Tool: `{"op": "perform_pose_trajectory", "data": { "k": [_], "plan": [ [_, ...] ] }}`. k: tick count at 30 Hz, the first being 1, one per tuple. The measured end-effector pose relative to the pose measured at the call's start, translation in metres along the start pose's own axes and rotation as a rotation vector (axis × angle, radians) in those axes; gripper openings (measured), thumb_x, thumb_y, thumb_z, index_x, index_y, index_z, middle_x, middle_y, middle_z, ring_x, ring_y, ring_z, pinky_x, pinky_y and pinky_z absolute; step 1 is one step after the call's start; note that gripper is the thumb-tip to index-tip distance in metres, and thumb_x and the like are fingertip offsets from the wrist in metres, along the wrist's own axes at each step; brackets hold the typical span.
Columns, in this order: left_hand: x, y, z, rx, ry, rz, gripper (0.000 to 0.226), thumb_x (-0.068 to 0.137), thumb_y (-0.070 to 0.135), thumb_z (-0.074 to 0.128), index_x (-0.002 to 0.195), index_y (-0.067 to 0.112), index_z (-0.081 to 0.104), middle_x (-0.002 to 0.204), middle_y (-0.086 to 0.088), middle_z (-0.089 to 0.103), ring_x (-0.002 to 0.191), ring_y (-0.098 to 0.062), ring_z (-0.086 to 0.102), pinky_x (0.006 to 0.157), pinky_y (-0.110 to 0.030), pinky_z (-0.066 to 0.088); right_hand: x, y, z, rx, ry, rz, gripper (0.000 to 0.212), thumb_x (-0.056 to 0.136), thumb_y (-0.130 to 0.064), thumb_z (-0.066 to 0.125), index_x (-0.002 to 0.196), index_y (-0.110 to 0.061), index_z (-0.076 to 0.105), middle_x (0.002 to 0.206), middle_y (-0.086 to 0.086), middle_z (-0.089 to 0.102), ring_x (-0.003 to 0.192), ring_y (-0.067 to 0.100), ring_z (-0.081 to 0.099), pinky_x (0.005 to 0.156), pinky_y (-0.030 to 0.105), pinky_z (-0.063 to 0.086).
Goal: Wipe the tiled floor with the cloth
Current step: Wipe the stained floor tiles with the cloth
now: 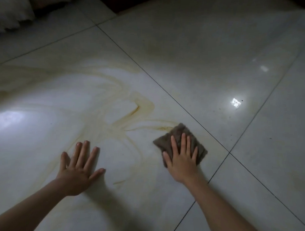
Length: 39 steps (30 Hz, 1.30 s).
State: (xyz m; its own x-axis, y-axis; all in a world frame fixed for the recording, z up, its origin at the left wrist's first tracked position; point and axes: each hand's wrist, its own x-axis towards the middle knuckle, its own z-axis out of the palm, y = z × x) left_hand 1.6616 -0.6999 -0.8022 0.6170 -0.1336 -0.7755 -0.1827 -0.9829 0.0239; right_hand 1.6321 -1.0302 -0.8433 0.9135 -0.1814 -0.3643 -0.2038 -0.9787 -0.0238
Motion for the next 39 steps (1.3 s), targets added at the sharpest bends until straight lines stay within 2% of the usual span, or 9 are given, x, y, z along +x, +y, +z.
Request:
{"op": "perform_pose_trajectory", "data": {
  "k": [6,9,12,16,19,25,29,34,39],
  "plan": [
    [0.007,-0.003,0.013,-0.018,0.134,0.015,0.115,0.070,0.082,-0.023,0.147,0.003,0.009,0.157,-0.012,-0.011,0.144,-0.018,-0.026,0.111,-0.058,0.002,0.102,0.015,-0.032,0.019,0.219,0.035,0.062,0.100,-0.050,0.027,0.155,-0.028,0.011,0.163,0.007,0.002,0.150,0.026,-0.002,0.118,0.054,-0.001],
    [0.002,-0.004,0.011,-0.022,0.116,0.048,0.118,0.063,0.082,-0.030,0.147,0.004,-0.002,0.156,-0.011,-0.018,0.144,-0.029,-0.022,0.112,-0.061,0.003,0.088,-0.008,-0.030,0.069,0.238,0.132,0.061,0.101,-0.046,0.026,0.155,-0.022,0.011,0.163,0.008,0.002,0.150,0.025,-0.002,0.118,0.053,0.001],
    [0.001,0.001,0.009,-0.001,0.170,0.048,0.102,0.086,0.073,-0.010,0.146,0.002,0.031,0.153,-0.025,0.021,0.142,-0.042,0.020,0.095,-0.072,0.032,0.021,-0.067,-0.003,0.056,0.329,0.034,0.062,0.099,-0.042,0.031,0.151,-0.008,0.027,0.160,0.016,0.017,0.148,0.033,0.013,0.115,0.059,0.016],
    [0.000,0.001,0.004,0.025,0.051,-0.017,0.123,0.031,0.073,-0.052,0.136,0.010,-0.036,0.139,-0.010,-0.050,0.134,-0.028,-0.040,0.114,-0.055,-0.007,-0.079,-0.138,0.045,0.013,0.158,-0.559,0.069,0.087,-0.051,0.044,0.147,-0.019,0.037,0.161,0.009,0.018,0.146,0.026,0.025,0.112,0.054,0.020],
    [0.006,-0.002,0.010,0.069,0.024,-0.014,0.122,0.028,0.074,-0.052,0.133,0.012,-0.041,0.135,-0.007,-0.055,0.130,-0.025,-0.046,0.114,-0.052,-0.010,-0.044,-0.100,0.025,-0.011,0.171,-0.774,0.066,0.082,-0.054,0.048,0.144,-0.031,0.041,0.158,0.000,0.029,0.146,0.018,0.024,0.115,0.054,0.027],
    [0.008,-0.003,0.012,0.018,0.048,0.012,0.115,0.032,0.081,-0.046,0.130,0.022,-0.046,0.133,-0.001,-0.058,0.123,-0.019,-0.053,0.112,-0.051,-0.016,0.089,0.012,-0.040,0.067,0.260,-0.060,0.059,0.100,-0.044,0.036,0.154,-0.026,0.021,0.163,0.004,0.010,0.150,0.021,0.007,0.119,0.049,0.007],
    [0.005,-0.002,0.010,0.021,0.101,0.025,0.105,0.031,0.078,-0.048,0.122,0.025,-0.055,0.126,-0.002,-0.064,0.119,-0.022,-0.055,0.112,-0.053,-0.015,0.080,-0.048,-0.028,0.166,0.282,0.188,0.058,0.102,-0.046,0.026,0.155,-0.024,0.014,0.163,0.006,-0.001,0.150,0.022,-0.006,0.118,0.055,-0.003],
    [-0.001,-0.013,0.020,0.039,0.331,0.193,0.079,0.095,0.058,-0.010,0.152,0.008,0.009,0.159,-0.018,-0.010,0.144,-0.043,0.009,0.095,-0.072,0.032,-0.021,-0.166,0.026,0.081,0.318,-0.464,0.062,0.099,-0.052,0.024,0.153,-0.023,0.025,0.161,0.007,0.017,0.148,0.027,0.015,0.116,0.059,0.016],
    [0.004,-0.011,0.041,-0.256,0.528,0.205,0.087,0.090,0.072,-0.001,0.149,0.011,0.021,0.158,-0.004,0.016,0.145,-0.007,-0.009,0.116,-0.037,0.004,0.051,-0.094,0.001,0.011,0.299,-0.966,0.048,0.098,-0.040,0.047,0.145,-0.031,0.041,0.156,-0.002,0.033,0.144,0.016,0.025,0.119,0.047,0.013]
  ]
}}
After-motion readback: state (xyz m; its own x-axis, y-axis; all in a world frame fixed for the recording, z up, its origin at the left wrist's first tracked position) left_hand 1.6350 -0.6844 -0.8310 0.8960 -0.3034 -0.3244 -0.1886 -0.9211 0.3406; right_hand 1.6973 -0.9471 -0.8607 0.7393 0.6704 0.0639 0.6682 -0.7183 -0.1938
